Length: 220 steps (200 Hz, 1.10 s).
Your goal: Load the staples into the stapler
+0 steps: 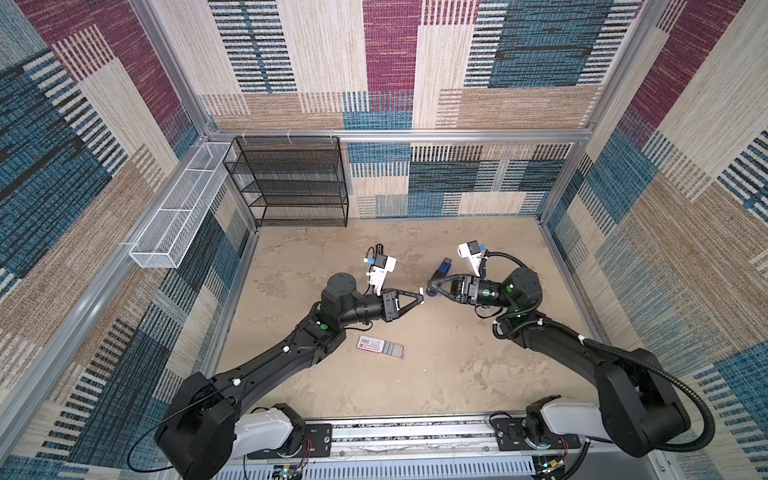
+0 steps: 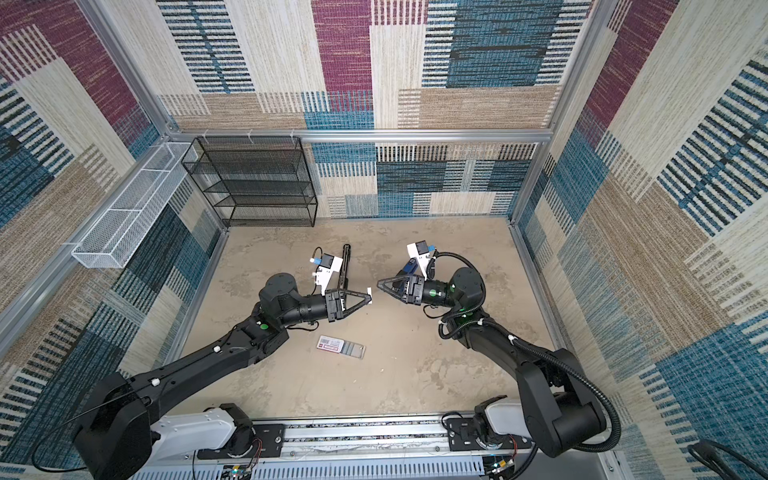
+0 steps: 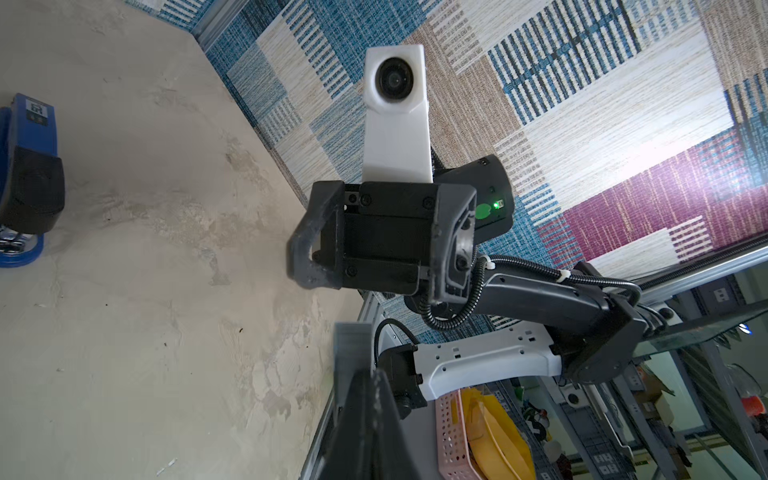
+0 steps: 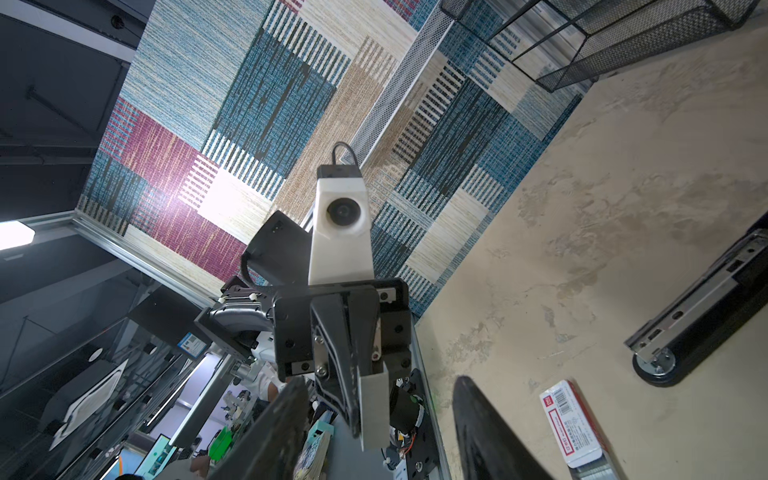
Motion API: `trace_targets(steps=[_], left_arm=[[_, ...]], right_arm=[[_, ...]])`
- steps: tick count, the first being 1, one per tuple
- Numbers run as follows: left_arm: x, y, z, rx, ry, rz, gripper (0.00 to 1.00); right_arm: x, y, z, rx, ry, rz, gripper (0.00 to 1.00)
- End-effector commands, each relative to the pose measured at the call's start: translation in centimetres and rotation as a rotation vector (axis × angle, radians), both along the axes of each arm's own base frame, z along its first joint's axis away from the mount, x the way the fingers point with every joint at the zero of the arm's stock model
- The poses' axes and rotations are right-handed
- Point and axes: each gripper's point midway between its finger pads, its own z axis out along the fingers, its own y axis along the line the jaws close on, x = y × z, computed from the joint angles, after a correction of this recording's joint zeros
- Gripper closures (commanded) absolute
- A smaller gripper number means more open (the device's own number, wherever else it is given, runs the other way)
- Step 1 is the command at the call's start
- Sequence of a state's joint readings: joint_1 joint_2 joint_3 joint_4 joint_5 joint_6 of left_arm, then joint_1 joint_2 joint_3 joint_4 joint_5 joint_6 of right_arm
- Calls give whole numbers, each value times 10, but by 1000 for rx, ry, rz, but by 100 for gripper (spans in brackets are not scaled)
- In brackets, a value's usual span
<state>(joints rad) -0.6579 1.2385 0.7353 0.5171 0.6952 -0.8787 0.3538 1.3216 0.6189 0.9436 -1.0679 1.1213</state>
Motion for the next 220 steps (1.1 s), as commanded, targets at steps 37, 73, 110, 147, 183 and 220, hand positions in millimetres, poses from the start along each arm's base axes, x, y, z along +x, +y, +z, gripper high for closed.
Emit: trace_targets(steps=[37, 73, 110, 147, 183, 220], left_arm=[[-6, -5, 13, -44, -26, -43, 100], [-6, -4, 14, -47, -31, -37, 100], [-6, -3, 15, -51, -37, -33, 100], [-7, -4, 13, -52, -31, -37, 100], [-7, -3, 11, -50, -26, -36, 100], [-7, -3, 11, -50, -22, -36, 100]], right_arm=[[-18, 10, 13, 20, -52, 101, 47], [-20, 12, 11, 16, -50, 114, 53], [-23, 13, 10, 14, -48, 129, 58], [-23, 15, 10, 17, -45, 131, 61], [-24, 15, 10, 19, -47, 133, 65], [-24, 15, 11, 20, -48, 131, 70]])
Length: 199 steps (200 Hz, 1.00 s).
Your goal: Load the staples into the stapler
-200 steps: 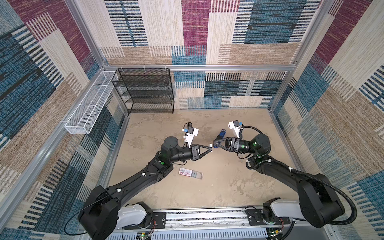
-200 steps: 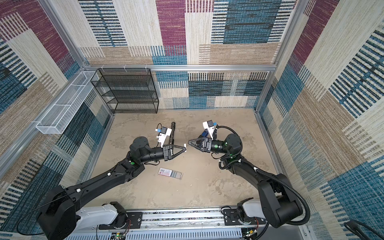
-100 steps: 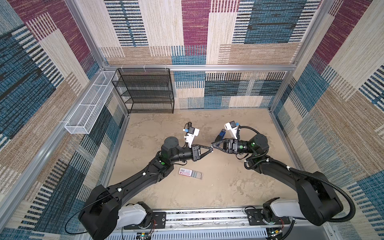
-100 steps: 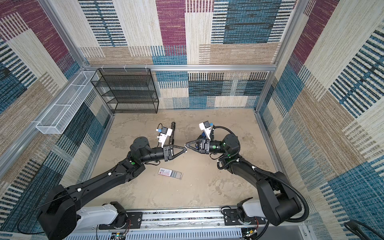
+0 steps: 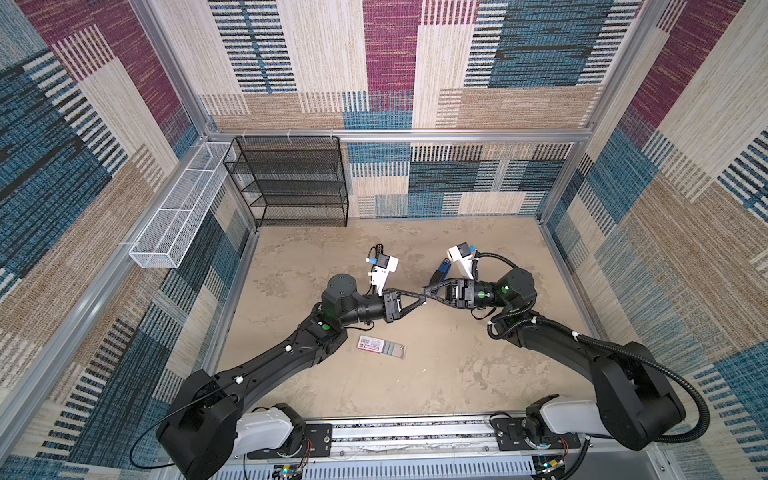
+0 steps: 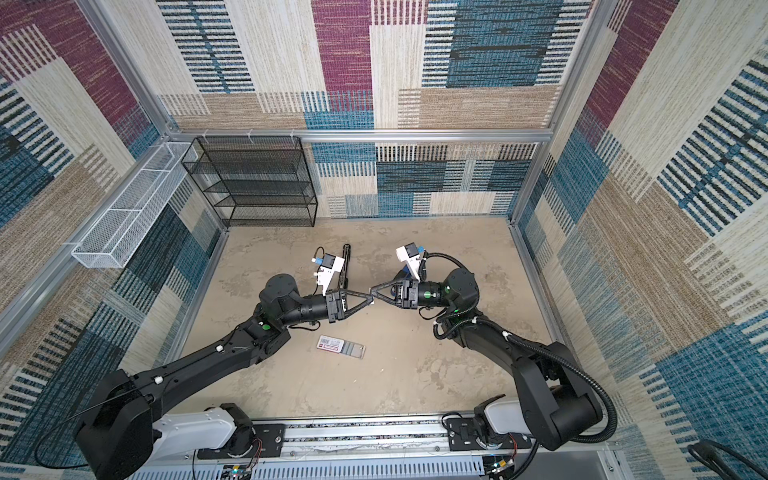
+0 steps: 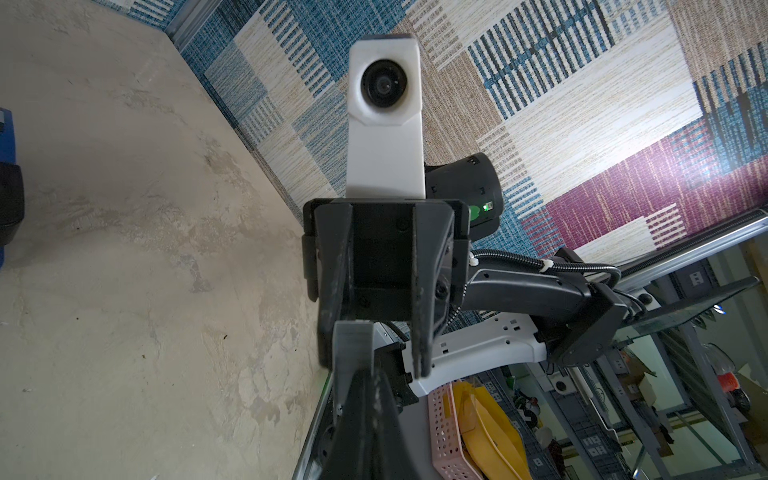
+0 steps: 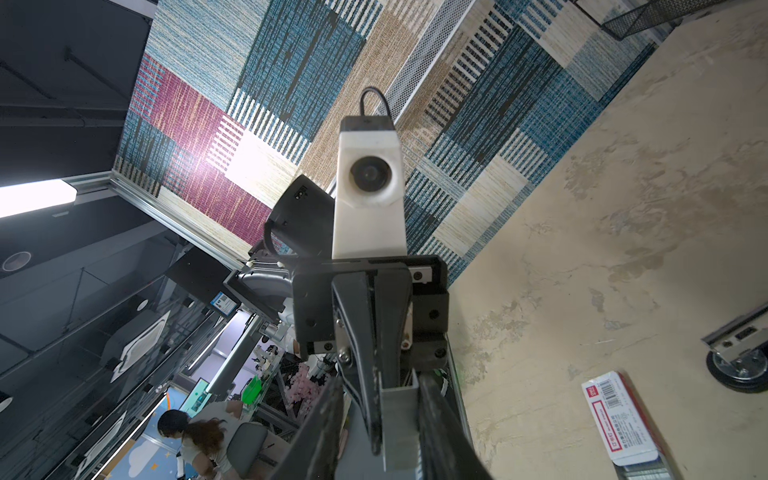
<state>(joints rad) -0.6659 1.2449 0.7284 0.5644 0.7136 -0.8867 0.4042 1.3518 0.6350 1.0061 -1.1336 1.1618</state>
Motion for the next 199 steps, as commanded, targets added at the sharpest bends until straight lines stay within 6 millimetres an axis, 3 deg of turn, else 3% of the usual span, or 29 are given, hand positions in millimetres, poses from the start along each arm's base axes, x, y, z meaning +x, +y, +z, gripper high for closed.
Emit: trace_targets(steps=[1, 92, 119, 199], left_arm=[[-2, 0, 7, -27, -3, -10, 100], [-4, 1, 13, -51, -31, -14, 100], [-4, 0, 12, -51, -26, -18, 100], [-5, 0, 9, -47, -21, -23, 100]], right_arm=[[-4, 0, 7, 17, -35, 14, 70], [-2, 0, 5, 17, -26, 7, 76], [0, 0, 4, 17, -15, -3, 68], [0, 0, 8, 25, -19, -1, 66]])
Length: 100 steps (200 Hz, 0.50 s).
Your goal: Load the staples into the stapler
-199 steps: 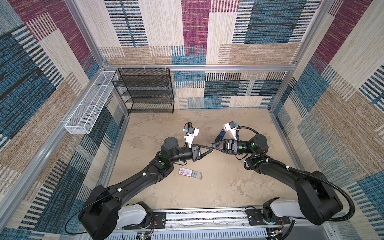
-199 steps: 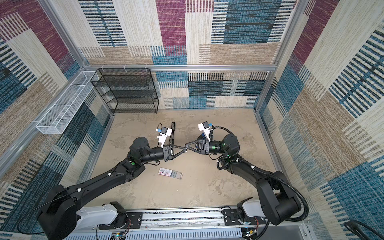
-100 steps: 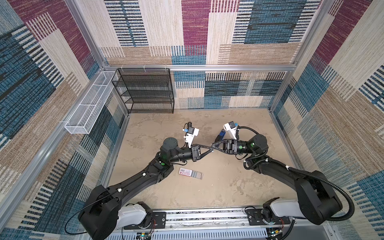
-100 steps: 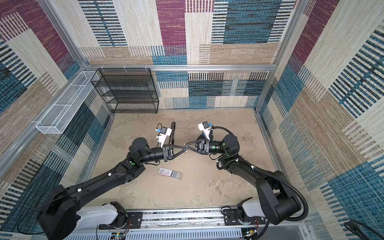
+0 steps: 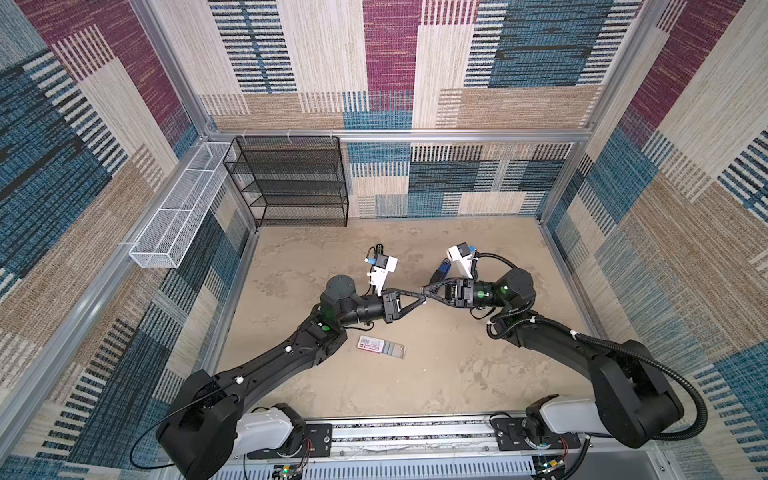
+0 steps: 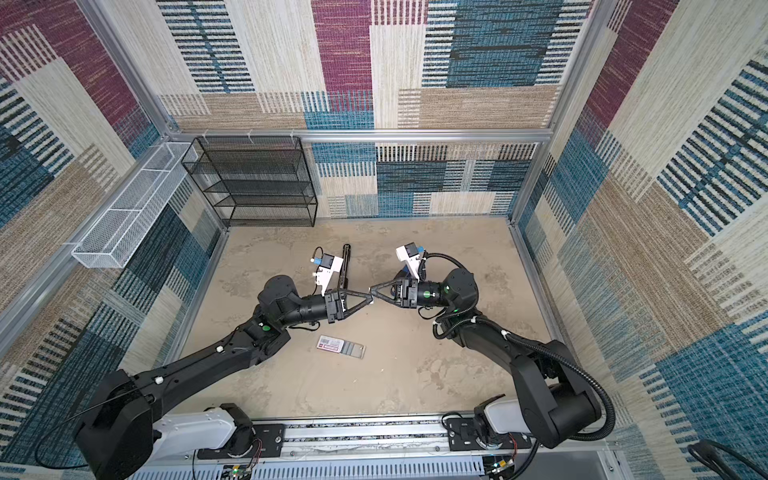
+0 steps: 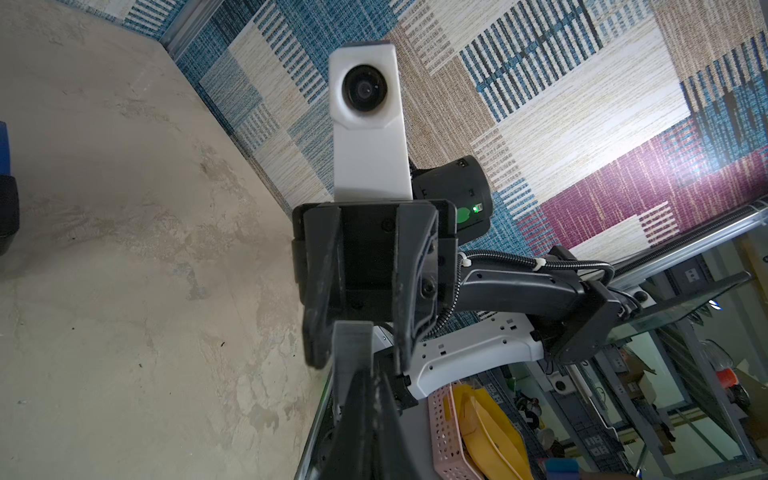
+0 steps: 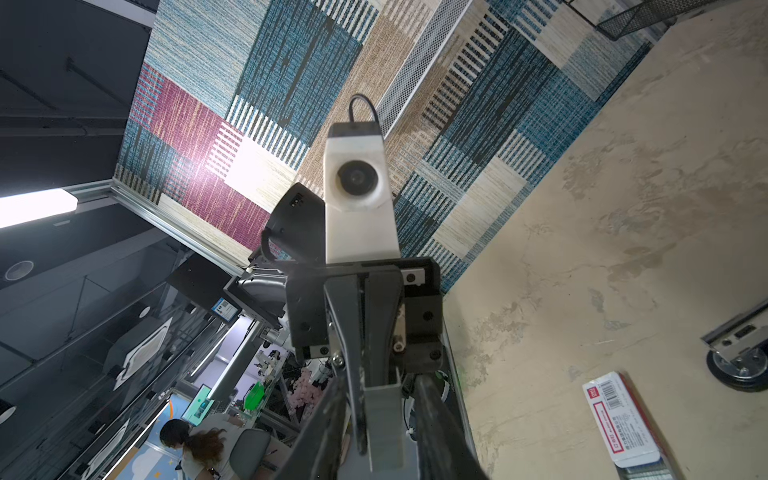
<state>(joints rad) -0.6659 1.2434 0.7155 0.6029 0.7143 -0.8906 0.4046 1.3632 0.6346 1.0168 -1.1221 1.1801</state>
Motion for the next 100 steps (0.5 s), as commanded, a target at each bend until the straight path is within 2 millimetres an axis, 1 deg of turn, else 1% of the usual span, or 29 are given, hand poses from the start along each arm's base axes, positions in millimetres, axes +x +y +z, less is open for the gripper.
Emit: trace_targets(steps=[1, 41, 100], left_arm=[[-4, -1, 7, -29, -4, -21, 100], [-3, -1, 5, -26, -1, -19, 100], [-3, -1, 7, -31, -3, -17, 100]], right_arm=[[-3, 0, 10, 23, -40, 7, 66], [-4, -1, 10, 23, -41, 8, 70], [-6, -1, 10, 25, -43, 13, 74]])
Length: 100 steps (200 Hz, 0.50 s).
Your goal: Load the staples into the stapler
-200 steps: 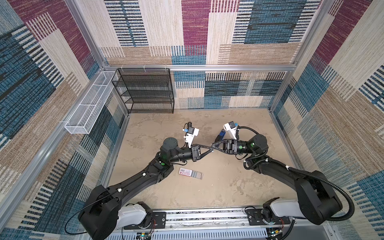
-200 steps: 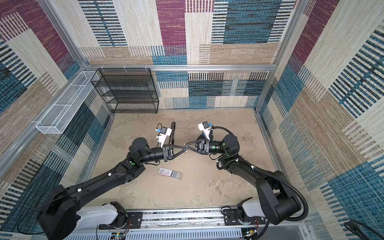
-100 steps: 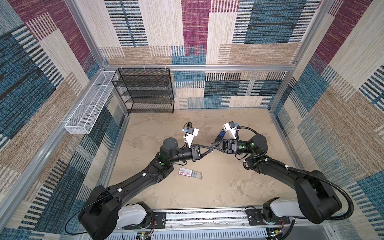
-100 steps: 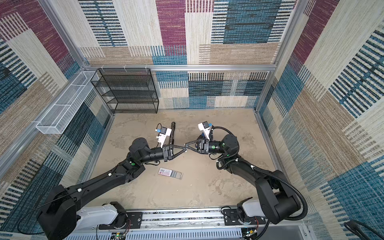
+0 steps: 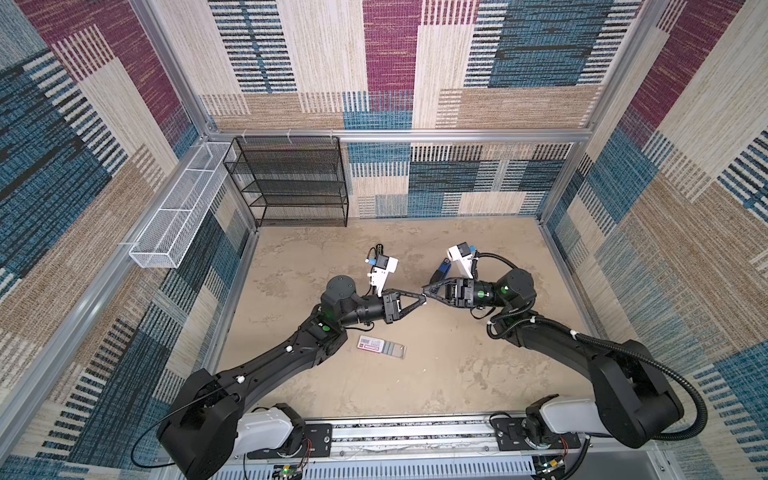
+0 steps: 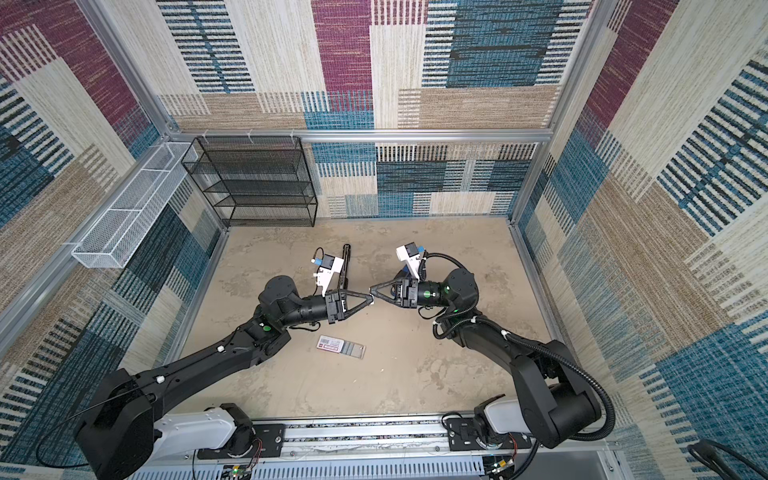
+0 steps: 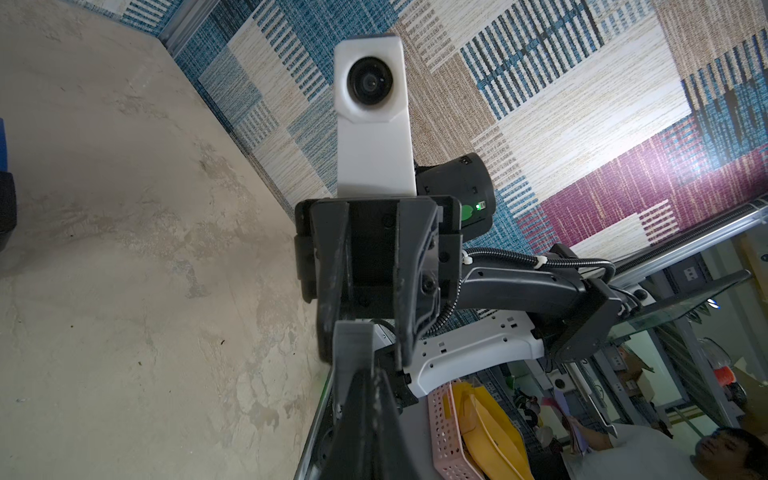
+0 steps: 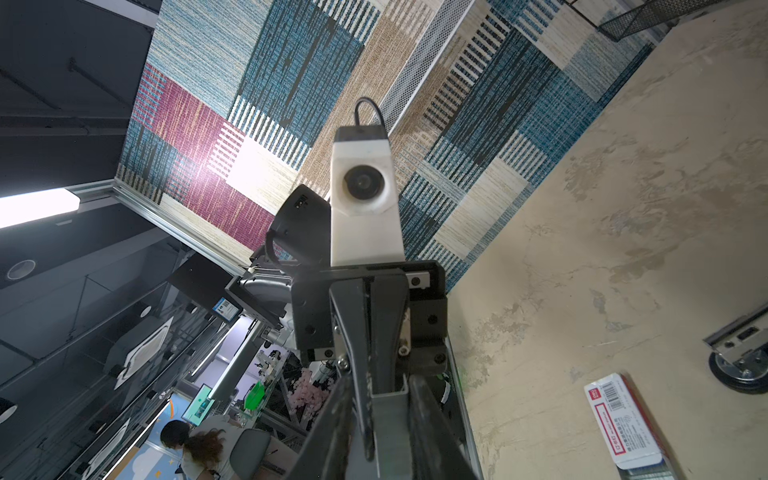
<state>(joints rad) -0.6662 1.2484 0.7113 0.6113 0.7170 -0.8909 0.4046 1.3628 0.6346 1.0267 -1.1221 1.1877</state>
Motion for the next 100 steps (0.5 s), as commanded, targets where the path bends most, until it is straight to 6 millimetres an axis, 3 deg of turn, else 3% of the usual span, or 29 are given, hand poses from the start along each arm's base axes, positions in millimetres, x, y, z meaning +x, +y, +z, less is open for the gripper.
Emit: trace_targets(steps=[1, 100], left_arm=[[-2, 0, 9, -31, -3, -13, 100], [-3, 0, 10, -33, -4, -11, 100]], right_arm=[[-6, -1, 8, 20, -42, 12, 74], [-6, -1, 9, 22, -47, 8, 79]])
